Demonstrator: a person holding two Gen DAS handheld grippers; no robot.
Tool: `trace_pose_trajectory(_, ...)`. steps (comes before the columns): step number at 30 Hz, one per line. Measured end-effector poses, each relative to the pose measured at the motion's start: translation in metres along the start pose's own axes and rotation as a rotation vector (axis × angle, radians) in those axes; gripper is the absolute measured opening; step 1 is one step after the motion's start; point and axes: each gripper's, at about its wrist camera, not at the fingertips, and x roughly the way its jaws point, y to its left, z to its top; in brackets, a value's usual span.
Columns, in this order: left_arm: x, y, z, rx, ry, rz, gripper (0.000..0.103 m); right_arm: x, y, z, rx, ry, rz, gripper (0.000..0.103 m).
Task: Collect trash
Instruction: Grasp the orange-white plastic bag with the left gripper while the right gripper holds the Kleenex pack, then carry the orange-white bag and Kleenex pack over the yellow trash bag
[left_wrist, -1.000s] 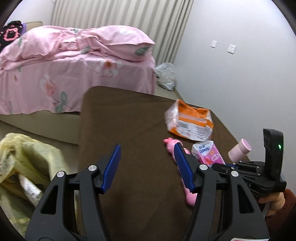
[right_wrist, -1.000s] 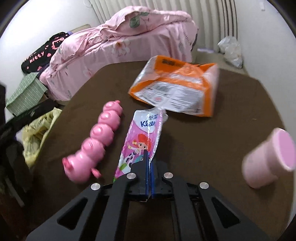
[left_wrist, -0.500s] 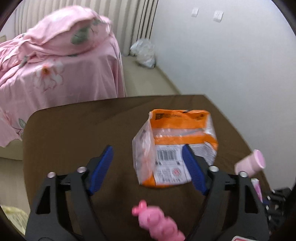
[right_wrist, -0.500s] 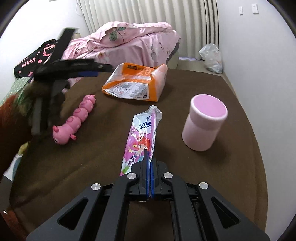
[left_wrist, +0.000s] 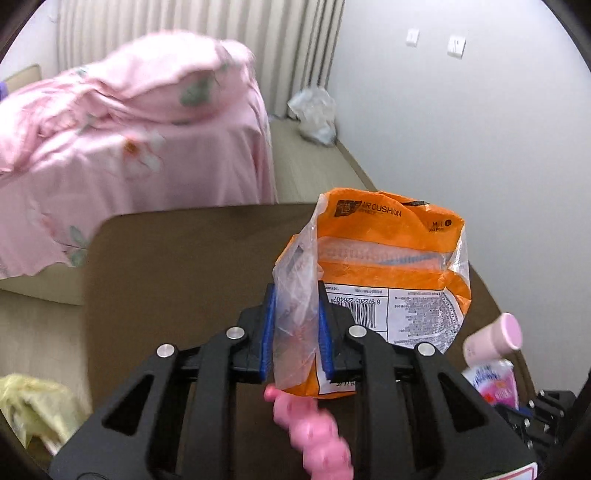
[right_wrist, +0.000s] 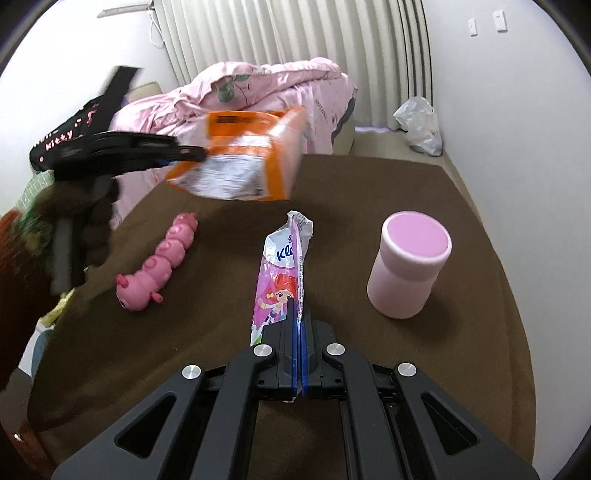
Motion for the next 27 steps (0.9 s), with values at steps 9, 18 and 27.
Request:
trace_pose_trajectory(9, -0.092, 0.029, -0.055, -0.106, -0.071, 0.053, 0.02, -0.028, 0.033, 0.025, -0.086, -0.085, -0.004, 0.003)
trace_pose_trajectory(18, -0.149, 0.061, -0.107, -0.169, -0.113, 0.153, 0.021, -0.059, 0.094, 0.049, -0.224, -0.169, 0.038, 0.003)
trace_pose_trajectory(27, -0.209, 0.128, -0.136, -0.26, -0.219, 0.388, 0.022, -0.065, 0.152, 0.067, -0.3, -0.174, 0.13, 0.003)
